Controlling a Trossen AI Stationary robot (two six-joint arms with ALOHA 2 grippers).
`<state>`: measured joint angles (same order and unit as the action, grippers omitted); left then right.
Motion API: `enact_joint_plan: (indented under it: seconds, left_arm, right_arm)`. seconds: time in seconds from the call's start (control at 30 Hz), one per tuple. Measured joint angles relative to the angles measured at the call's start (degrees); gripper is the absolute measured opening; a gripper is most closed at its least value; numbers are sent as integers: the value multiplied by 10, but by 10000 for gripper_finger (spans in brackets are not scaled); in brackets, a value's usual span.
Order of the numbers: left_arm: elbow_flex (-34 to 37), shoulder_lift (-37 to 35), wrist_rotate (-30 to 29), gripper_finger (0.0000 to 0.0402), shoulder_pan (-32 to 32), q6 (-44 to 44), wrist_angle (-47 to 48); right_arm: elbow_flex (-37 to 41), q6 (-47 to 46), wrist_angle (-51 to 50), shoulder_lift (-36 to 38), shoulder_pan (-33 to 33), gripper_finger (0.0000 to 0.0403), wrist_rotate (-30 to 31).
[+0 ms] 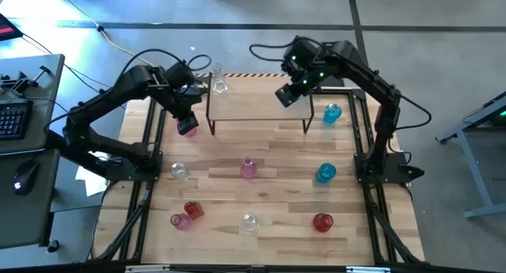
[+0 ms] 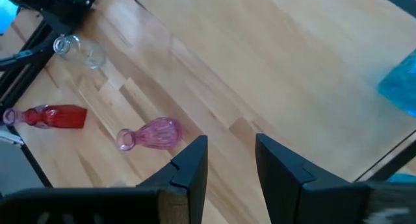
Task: Sort vases onto shelf
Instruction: Put the top pink vase on the shelf
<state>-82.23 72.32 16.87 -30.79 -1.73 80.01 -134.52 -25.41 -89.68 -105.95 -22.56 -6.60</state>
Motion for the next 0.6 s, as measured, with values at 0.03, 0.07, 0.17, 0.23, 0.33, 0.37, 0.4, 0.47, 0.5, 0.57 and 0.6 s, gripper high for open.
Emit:
enact_joint_plan:
  seconds: [0.03,0.07,0.17,0.23,0.33,0.37,0.4,0.47,0.5,0.57,0.6]
  left_arm:
    - [9,-2,-8,62,0,0,-2]
    - [16,-4,-20,62,0,0,-2]
    - [40,-13,-56,62,0,0,-2]
    - [55,-18,-75,62,0,2,-2]
    - [78,-24,-105,62,0,16,-7]
    - [85,-24,-116,62,0,21,-7]
    - [94,-23,-128,62,0,25,-7]
    - [112,-23,-143,62,-4,30,-11]
    - [122,-23,-147,62,-6,32,-15]
    - [142,-23,-148,62,-13,40,-27]
    - [150,-23,-149,62,-17,46,-37]
  right_arm:
    - [0,-4,0,0,7,108,7]
    - [0,-8,0,0,14,108,10]
    - [0,-21,1,0,34,108,26]
    - [0,-31,1,0,47,108,36]
    - [0,-33,1,0,64,108,47]
    - [0,-38,1,0,69,108,51]
    - [0,-46,2,0,74,108,55]
    - [0,-57,3,0,83,108,65]
    - [0,-61,4,0,87,108,69]
    - [0,-70,4,0,95,108,75]
    - [0,-73,4,0,98,108,76]
